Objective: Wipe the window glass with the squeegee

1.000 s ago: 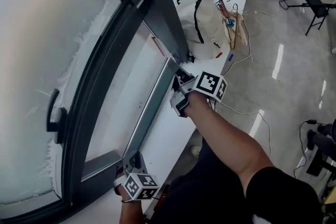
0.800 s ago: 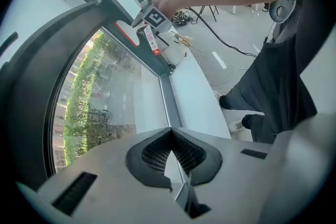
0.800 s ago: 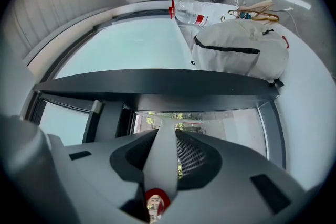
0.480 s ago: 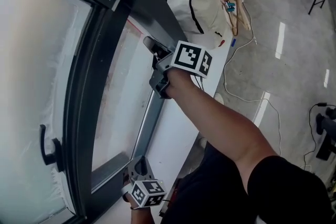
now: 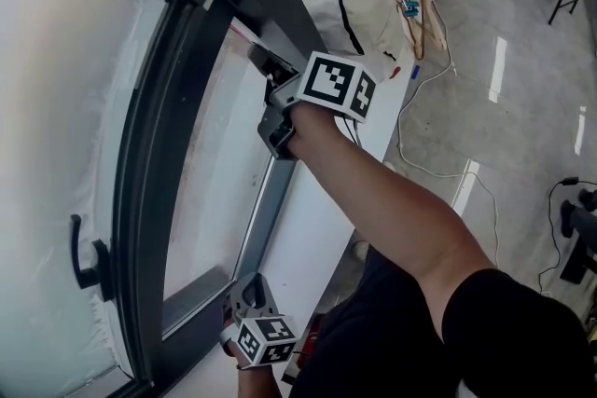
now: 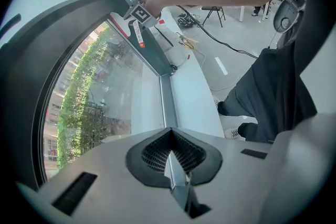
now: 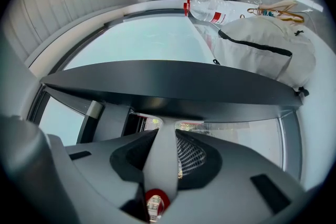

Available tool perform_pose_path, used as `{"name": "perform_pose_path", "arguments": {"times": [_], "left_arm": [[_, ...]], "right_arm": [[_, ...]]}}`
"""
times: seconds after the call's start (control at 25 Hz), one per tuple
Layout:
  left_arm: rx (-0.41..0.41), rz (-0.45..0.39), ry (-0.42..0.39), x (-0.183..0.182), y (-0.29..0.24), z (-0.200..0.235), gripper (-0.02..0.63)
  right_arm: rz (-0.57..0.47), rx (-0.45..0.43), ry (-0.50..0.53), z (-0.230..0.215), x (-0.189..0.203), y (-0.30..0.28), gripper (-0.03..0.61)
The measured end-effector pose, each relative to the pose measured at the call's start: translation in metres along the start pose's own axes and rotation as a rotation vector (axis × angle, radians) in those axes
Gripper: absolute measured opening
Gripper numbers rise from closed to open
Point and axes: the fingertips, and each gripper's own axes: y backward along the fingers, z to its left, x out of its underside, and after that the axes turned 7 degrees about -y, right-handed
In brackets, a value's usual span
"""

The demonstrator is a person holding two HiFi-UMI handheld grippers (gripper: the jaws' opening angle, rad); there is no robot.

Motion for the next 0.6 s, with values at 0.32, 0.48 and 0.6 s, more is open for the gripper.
{"name": "perform_pose_path", "arguments": {"times": [0.32, 0.48, 0.6], "left_arm": [[-0.011, 0.000, 0.006, 0.009, 0.001, -0.004, 0.000], [-0.024, -0.003, 0.015, 0.013, 0.002, -0.003, 0.000], [-0.036, -0.006, 0.025, 0.017, 0.005, -0.005, 0.000]], "right_arm": [[0.003, -0.002, 0.017, 0.001, 0.001, 0.001, 0.087], [0.014, 0.007, 0.020, -0.005, 0.009, 0.005, 0.087], [0.027, 0.015, 0.017, -0.008, 0.019, 0.010, 0.087]]}}
